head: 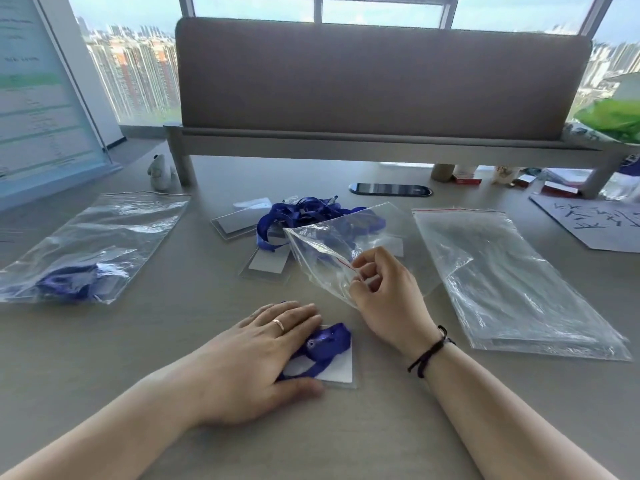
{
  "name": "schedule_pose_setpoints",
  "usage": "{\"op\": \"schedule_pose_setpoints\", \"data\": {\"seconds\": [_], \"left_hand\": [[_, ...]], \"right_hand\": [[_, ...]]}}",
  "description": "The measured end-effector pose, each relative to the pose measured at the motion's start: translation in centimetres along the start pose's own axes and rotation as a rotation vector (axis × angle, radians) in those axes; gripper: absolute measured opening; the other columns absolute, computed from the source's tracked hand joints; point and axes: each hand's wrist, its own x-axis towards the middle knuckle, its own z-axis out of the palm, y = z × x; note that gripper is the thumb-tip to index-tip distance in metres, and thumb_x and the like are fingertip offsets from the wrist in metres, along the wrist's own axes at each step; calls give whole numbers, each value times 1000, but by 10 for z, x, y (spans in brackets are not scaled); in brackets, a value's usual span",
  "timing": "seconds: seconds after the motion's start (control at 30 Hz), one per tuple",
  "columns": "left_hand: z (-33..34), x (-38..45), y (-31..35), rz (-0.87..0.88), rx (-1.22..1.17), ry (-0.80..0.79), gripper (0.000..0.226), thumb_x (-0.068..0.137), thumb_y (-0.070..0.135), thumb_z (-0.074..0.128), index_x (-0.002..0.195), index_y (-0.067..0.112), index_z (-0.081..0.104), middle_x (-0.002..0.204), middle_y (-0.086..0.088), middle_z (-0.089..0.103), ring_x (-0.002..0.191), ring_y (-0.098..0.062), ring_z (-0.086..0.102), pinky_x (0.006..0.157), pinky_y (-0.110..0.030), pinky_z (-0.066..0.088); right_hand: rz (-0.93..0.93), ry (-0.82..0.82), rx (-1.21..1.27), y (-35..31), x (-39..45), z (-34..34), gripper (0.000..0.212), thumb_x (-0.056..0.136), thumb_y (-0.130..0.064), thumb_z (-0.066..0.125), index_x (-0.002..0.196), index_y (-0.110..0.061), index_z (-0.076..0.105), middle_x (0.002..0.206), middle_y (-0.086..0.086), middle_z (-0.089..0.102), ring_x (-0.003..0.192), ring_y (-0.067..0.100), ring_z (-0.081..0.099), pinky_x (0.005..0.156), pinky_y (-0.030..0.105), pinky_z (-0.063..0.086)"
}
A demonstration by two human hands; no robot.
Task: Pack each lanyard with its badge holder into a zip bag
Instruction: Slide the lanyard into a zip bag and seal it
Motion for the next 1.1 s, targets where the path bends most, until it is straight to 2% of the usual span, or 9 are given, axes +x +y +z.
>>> {"op": "schedule_pose_setpoints", "data": {"seconds": [0.07, 0.17, 0.27, 0.37, 0.6, 0.73, 0.87, 1.0, 1.1], "left_hand": [[-1, 1, -1, 33, 89, 97, 80, 95, 76, 22, 154, 23, 35, 157, 8, 38, 145, -9, 34, 119, -21, 18], [11, 4, 1, 61, 287, 203, 76, 102, 60, 17, 127, 7, 66, 118, -9, 72, 106, -24, 71, 87, -33, 59], [19, 11, 9, 38, 364, 230, 55, 95, 34, 34, 125, -5, 59, 95, -23, 74, 79, -34, 74, 59, -40, 62], [11, 11, 4, 57, 341, 334, 45, 87, 19, 36, 126, 0, 44, 77, -10, 72, 56, -25, 66, 37, -28, 48], [7, 1, 1, 41, 118, 319, 85, 83, 14, 38, 159, 12, 1, 101, 5, 75, 81, -18, 71, 55, -28, 57], [5, 1, -1, 80, 135, 262, 72, 80, 17, 33, 151, 27, 33, 129, 1, 68, 102, -17, 72, 61, -23, 59], [4, 1, -1, 53, 133, 189, 58, 83, 20, 37, 136, 26, 58, 138, -2, 62, 96, -15, 73, 61, -19, 56], [3, 1, -1, -33, 89, 234, 59, 81, 17, 41, 135, 31, 58, 157, -4, 40, 82, -15, 71, 56, -19, 48], [6, 1, -6, -32, -5, 260, 59, 83, 16, 43, 139, 31, 53, 158, 10, 39, 105, -12, 69, 72, -21, 55]], "right_hand": [[7, -3, 15, 0, 0, -2, 18, 84, -15, 64, 95, -27, 59, 81, -12, 59, 64, 0, 53, 58, 6, 40], [7, -11, 15, -1, -1, -3, 18, 85, -15, 64, 97, -27, 59, 82, -12, 59, 65, 0, 54, 59, 6, 40], [2, -34, 14, -2, -1, -2, 19, 85, -15, 63, 98, -27, 58, 82, -11, 59, 64, 2, 54, 59, 8, 42], [-8, -41, 24, -2, -2, -2, 19, 85, -14, 64, 99, -26, 58, 81, -11, 59, 62, 1, 52, 58, 9, 42], [-11, -60, 50, 0, -1, -1, 20, 86, -14, 64, 100, -26, 58, 79, -11, 58, 59, 2, 51, 58, 13, 44], [-15, -52, 30, -2, -1, 0, 22, 85, -15, 65, 100, -27, 57, 81, -11, 59, 62, 3, 54, 59, 12, 44], [-5, -47, 1, -2, -1, 0, 22, 85, -16, 64, 101, -28, 57, 83, -10, 60, 68, 5, 56, 61, 11, 45], [-1, -67, 8, -3, -3, -1, 21, 84, -15, 64, 99, -28, 58, 84, -10, 62, 68, 7, 56, 60, 12, 46], [2, -76, -12, -4, -3, -1, 19, 83, -14, 65, 96, -28, 61, 83, -9, 63, 67, 8, 56, 60, 13, 47]]}}
